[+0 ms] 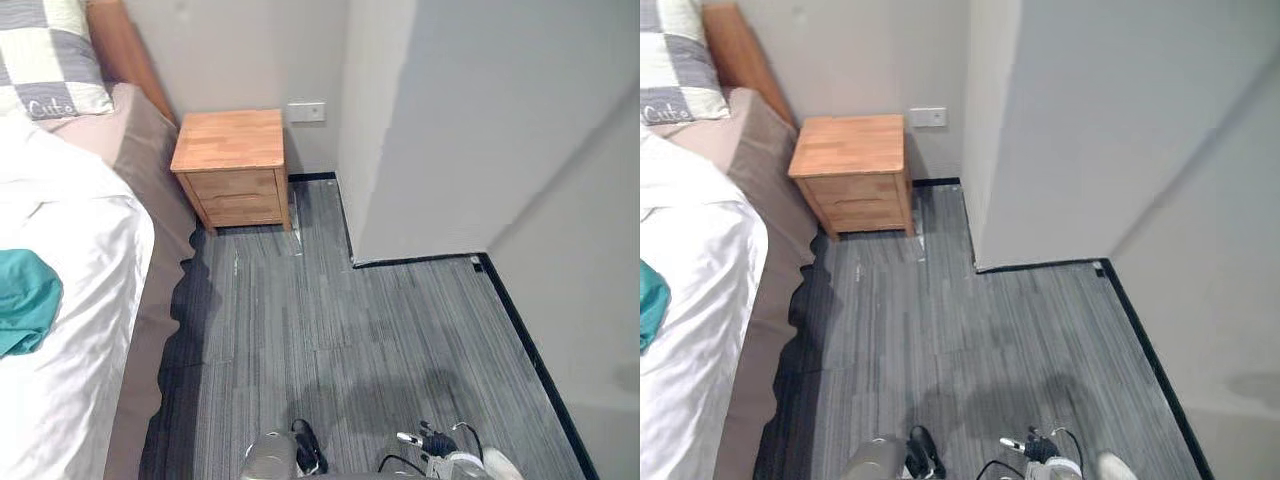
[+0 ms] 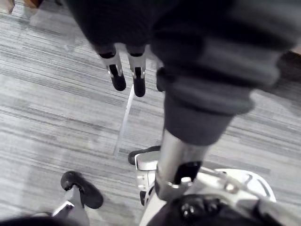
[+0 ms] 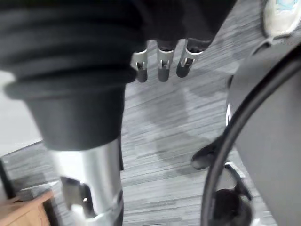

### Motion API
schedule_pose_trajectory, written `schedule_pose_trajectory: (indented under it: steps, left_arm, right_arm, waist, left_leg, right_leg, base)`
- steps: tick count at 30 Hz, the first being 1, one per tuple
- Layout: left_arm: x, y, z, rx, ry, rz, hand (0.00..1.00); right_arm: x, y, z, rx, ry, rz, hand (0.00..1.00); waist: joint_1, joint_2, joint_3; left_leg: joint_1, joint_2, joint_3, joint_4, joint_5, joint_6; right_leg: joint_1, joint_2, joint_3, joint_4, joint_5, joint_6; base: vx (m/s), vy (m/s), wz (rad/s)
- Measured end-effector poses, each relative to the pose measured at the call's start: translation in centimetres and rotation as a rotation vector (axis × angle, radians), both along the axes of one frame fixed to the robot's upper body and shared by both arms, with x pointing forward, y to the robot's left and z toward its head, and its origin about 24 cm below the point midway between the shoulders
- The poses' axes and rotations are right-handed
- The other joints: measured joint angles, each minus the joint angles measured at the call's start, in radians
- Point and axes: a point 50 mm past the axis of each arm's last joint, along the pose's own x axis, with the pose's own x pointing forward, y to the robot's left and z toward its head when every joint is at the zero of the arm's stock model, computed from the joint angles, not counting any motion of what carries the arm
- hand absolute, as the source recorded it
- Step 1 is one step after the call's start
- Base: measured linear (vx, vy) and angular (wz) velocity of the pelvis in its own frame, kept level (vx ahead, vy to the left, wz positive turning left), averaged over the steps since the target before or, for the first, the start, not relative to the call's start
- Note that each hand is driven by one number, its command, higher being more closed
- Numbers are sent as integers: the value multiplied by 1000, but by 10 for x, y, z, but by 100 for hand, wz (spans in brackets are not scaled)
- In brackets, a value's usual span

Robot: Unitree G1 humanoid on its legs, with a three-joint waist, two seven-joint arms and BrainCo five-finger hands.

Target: Tidy the bed and pick cloth on bed and put in laundry

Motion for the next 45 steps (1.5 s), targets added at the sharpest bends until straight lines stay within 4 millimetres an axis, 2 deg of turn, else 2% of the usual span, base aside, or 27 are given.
schedule_pose_trajectory:
  steps: [3,5,6,7,8,9,17,22,25,27,28,29,30,31,32,33,34,35,36,38,39,40,41,42,43,44,45]
  left_arm:
    - [9,2,1,4,-5,-40,0]
    - [9,2,1,2,-6,-40,0]
    - [9,2,1,2,-5,-36,0]
    - [6,7,2,11,-3,-15,0]
    - [3,6,1,5,-1,19,0]
    - [-8,3,0,9,19,-18,0]
    - [-8,3,0,9,19,-18,0]
    - [-8,5,0,12,21,-7,0]
    - [-9,7,1,20,20,13,0]
    - [-11,8,1,27,19,48,0]
    - [-12,13,2,46,22,56,0]
    - [-11,21,4,72,8,83,0]
    - [-9,20,4,72,-20,120,0]
    - [-5,17,4,65,-61,164,0]
    - [-4,13,3,57,-76,183,0]
    - [-1,4,2,32,-105,210,0]
    - [1,-1,1,20,-122,219,0]
    - [3,-7,1,8,-145,235,0]
    - [4,-10,1,3,-160,244,0]
    - [5,-10,2,0,-178,256,0]
    - [6,-11,2,-4,-183,261,0]
    - [3,-5,2,11,-180,266,0]
    - [2,-2,3,21,-178,265,0]
    - [2,4,4,34,-174,257,0]
    - [0,8,5,45,-163,241,0]
    - [3,9,5,47,-162,238,0]
    - [4,9,5,49,-153,207,0]
  right_arm:
    - [-1,1,0,18,-4,-55,0]
    - [-4,-1,-1,23,0,-107,0]
    - [-7,0,-2,30,7,-156,0]
    - [-12,3,-4,40,23,-191,0]
    - [-13,4,-5,44,34,-207,0]
    - [-28,-4,-8,41,105,-193,0]
    - [-29,-4,-8,42,107,-195,0]
    - [-30,-3,-7,44,96,-202,0]
    - [-28,-3,-6,44,76,-204,0]
    - [-21,-3,-3,35,43,-166,0]
    - [-19,-1,-3,37,37,-149,0]
    - [-20,-1,-3,41,38,-146,0]
    - [-23,-7,-3,28,44,-139,0]
    - [-26,-12,-3,-1,58,-108,0]
    - [-27,-16,-2,-14,65,-101,0]
    - [-32,-21,-3,-38,93,-72,0]
    - [-32,-21,-3,-41,100,-60,0]
    - [-29,-22,-3,-55,100,-25,0]
    - [-26,-22,-2,-59,97,-4,0]
    - [-29,-26,-2,-74,106,20,0]
    - [-28,-26,-2,-80,105,39,0]
    - [-29,-25,-2,-78,107,42,0]
    - [-30,-22,-3,-71,108,42,0]
    - [-30,-17,-4,-62,106,50,0]
    - [-33,-12,-6,-62,116,78,0]
    - [-30,-11,-6,-57,106,81,0]
    - [-20,-10,-3,-62,63,125,0]
  waist:
    - [-6,1,1]
    - [-9,-1,0]
    - [-10,-10,2]
    - [-9,-48,-1]
    - [4,-36,-2]
    - [-5,-13,-62]
    - [-6,-14,-64]
    - [-12,-14,-64]
    - [-24,-10,-62]
    - [-30,17,-55]
    - [-30,4,-52]
    - [-47,-15,-55]
    - [-50,-10,-49]
    - [-45,-3,-26]
    - [-41,5,-20]
    - [-41,23,-12]
    - [-40,26,-9]
    - [-36,26,-8]
    - [-36,29,-2]
    - [-36,48,1]
    - [-33,55,4]
    - [-18,37,2]
    - [-14,32,-1]
    - [-10,-19,-17]
    - [-3,-45,-28]
    - [4,-49,-28]
    - [-2,-48,-27]
  left_leg:
    - [10,1,-156,-62,21,-37]
    - [8,-2,-233,-79,24,-58]
    - [7,-9,-277,-78,21,-75]
    - [21,-31,-306,-74,10,-93]
    - [35,-14,-311,-64,-4,-114]
    - [59,21,-256,-145,55,-137]
    - [63,19,-247,-146,50,-134]
    - [58,32,-203,-149,37,-138]
    - [50,62,-157,-140,18,-158]
    - [42,122,-79,-37,-35,-192]
    - [14,129,-60,34,-38,-196]
    - [-69,164,-29,231,-26,-188]
    - [-137,206,-34,426,8,-142]
    - [-182,234,-53,566,16,-127]
    - [-195,230,-59,583,-16,-137]
    - [-227,192,-50,559,-74,-138]
    - [-244,160,-47,516,-82,-128]
    - [-272,108,-21,398,-73,-112]
    - [-280,71,19,214,-4,-113]
    - [-290,85,62,61,79,-124]
    - [-309,119,96,44,122,-94]
    - [-309,119,116,80,164,-41]
    - [-314,111,126,100,161,-32]
    - [-324,85,144,146,122,10]
    - [-323,47,144,158,80,35]
    - [-322,31,138,159,69,31]
    - [-297,-7,108,138,52,37]
  right_leg:
    - [-42,79,141,-324,25,-1]
    - [-52,117,275,-492,103,11]
    - [-54,127,350,-543,175,1]
    - [-53,114,370,-536,267,-20]
    - [-41,116,339,-515,205,-46]
    - [71,162,275,-747,285,-79]
    - [70,160,284,-748,289,-75]
    - [57,169,262,-776,291,-87]
    - [29,191,247,-776,288,-97]
    - [-28,234,253,-662,219,-138]
    - [-39,231,263,-636,205,-127]
    - [-39,225,276,-614,184,-131]
    - [-10,223,278,-612,165,-147]
    - [30,217,288,-609,145,-161]
    - [45,215,294,-603,132,-165]
    - [75,198,297,-601,112,-165]
    - [85,182,298,-602,104,-161]
    - [99,156,300,-605,91,-153]
    - [128,144,294,-622,77,-138]
    - [169,162,270,-650,61,-122]
    - [206,181,259,-659,40,-116]
    - [231,171,262,-654,9,-114]
    - [233,156,261,-648,-7,-110]
    - [222,115,254,-616,-54,-113]
    - [192,70,246,-474,-74,-83]
    - [144,48,238,-354,-75,-66]
    - [34,2,238,-91,-17,-41]
  base:
    - [154,-261,151]
    - [66,-279,125]
    - [63,-367,123]
    - [60,-399,108]
    - [52,-268,53]
    - [32,-101,11]
    - [37,-1,-2]
    - [27,-19,-23]
    - [63,-75,-46]
    - [131,-122,-89]
    - [114,-128,-70]
    - [80,-204,-19]
    - [126,-224,-13]
    - [140,-167,-7]
    - [198,-75,0]
    - [152,-55,6]
    - [228,-79,2]
    - [215,-34,-5]
    - [254,-23,-4]
    - [274,42,4]
    - [514,85,-5]
    - [542,91,-6]
    - [470,93,4]
    - [484,49,18]
    - [504,50,23]
    - [524,56,41]
    - [411,88,60]
